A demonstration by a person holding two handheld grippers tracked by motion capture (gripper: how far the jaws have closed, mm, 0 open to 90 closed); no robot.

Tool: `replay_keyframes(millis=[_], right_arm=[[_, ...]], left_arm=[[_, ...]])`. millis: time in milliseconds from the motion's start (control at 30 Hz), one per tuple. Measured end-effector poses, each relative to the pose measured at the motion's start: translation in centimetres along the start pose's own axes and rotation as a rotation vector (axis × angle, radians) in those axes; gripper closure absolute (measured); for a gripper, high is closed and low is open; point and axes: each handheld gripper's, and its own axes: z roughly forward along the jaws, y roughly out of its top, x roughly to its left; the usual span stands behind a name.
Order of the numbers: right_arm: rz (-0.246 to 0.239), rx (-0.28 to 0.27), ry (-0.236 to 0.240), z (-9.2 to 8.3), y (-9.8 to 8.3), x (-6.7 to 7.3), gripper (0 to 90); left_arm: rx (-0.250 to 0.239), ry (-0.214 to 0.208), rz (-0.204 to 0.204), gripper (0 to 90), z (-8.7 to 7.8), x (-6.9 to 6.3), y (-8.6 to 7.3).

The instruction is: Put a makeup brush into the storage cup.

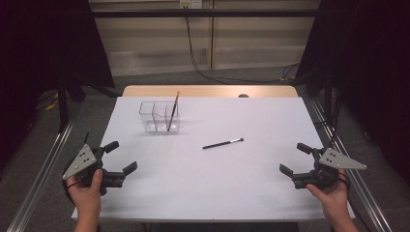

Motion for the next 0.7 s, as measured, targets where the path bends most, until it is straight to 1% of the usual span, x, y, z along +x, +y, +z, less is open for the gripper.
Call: replay_keyframes(millis=[33, 100, 167, 267, 333, 433, 567, 600, 667, 700], right_arm=[[0.003, -0.002, -0.004, 0.0, 0.0, -0.1, 0.0], [0.005, -0.003, -0.008, 0.0, 0.0, -0.2, 0.0], [0.008, -0.004, -0.013, 0.0, 0.1, -0.4, 0.0], [0.012, -0.007, -0.019, 0.0, 0.1, -0.5, 0.0], [0.013, -0.002, -0.022, 0.1, 0.1, -0.5, 0.0], [0.013, -0.001, -0.022, 0.5, 0.3, -0.5, 0.0], [0.01, 0.006, -0.025, 1.0, 0.6, -0.5, 0.0], [0.01, 0.008, -0.02, 1.2, 0.7, -0.5, 0.0], [0.018, 0.012, -0.015, 1.5, 0.8, -0.4, 0.0], [0.013, 0.018, -0.014, 1.7, 0.9, -0.4, 0.0]], left_arm=[[0.011, -0.001, 0.008, 0.0, 0.0, 0.0, 0.0], [0.009, -0.005, -0.001, 0.1, 0.0, -0.1, -0.1], [0.016, -0.002, 0.013, 0.0, 0.1, -0.1, -0.1], [0.007, -0.004, -0.001, 0.1, 0.0, -0.1, -0.1], [0.013, -0.006, 0.007, 0.0, 0.0, -0.1, -0.1], [0.017, -0.008, 0.004, 0.0, 0.0, -0.2, -0.2], [0.01, -0.003, 0.004, 0.0, -0.1, -0.3, -0.1], [0.005, -0.004, 0.0, 0.0, -0.1, -0.3, -0.1], [0.014, 0.001, 0.003, 0.0, -0.3, -0.3, -0.1], [0.012, -0.001, 0.004, 0.0, -0.3, -0.3, -0.2]])
